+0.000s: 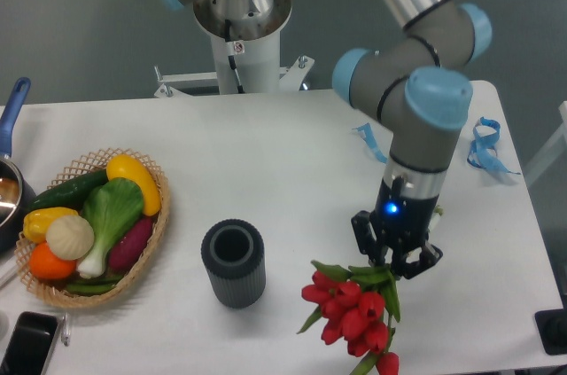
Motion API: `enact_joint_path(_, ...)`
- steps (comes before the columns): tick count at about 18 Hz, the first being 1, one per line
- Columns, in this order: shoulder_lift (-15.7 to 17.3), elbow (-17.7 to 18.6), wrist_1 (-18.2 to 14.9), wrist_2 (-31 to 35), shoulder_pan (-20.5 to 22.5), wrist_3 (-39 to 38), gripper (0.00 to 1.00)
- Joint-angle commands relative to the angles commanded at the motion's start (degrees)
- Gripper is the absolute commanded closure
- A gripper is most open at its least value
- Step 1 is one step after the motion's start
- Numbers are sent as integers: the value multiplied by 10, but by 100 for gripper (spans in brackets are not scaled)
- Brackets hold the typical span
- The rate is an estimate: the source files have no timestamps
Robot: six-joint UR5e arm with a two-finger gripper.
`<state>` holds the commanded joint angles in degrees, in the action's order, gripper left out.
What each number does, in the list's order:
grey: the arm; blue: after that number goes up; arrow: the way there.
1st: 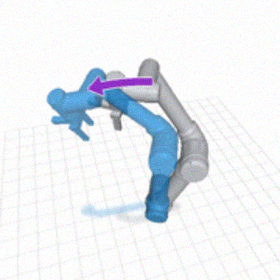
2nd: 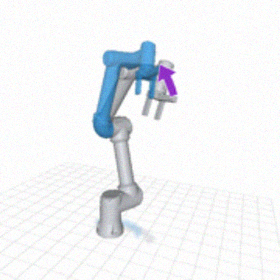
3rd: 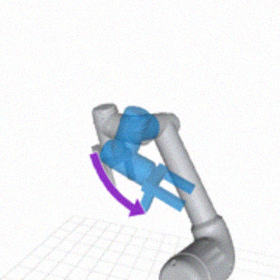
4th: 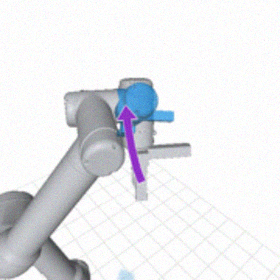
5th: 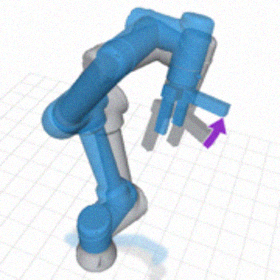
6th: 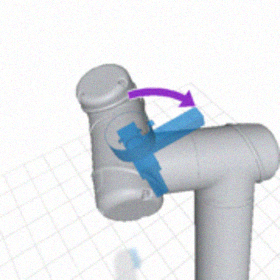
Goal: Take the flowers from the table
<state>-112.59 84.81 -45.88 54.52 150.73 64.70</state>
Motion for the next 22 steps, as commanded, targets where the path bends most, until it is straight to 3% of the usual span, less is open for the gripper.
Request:
enact_joint_path(7,40,6,0,-157,4,-72,90)
enact_joint_path(22,47,17,0,-172,9,-86,90)
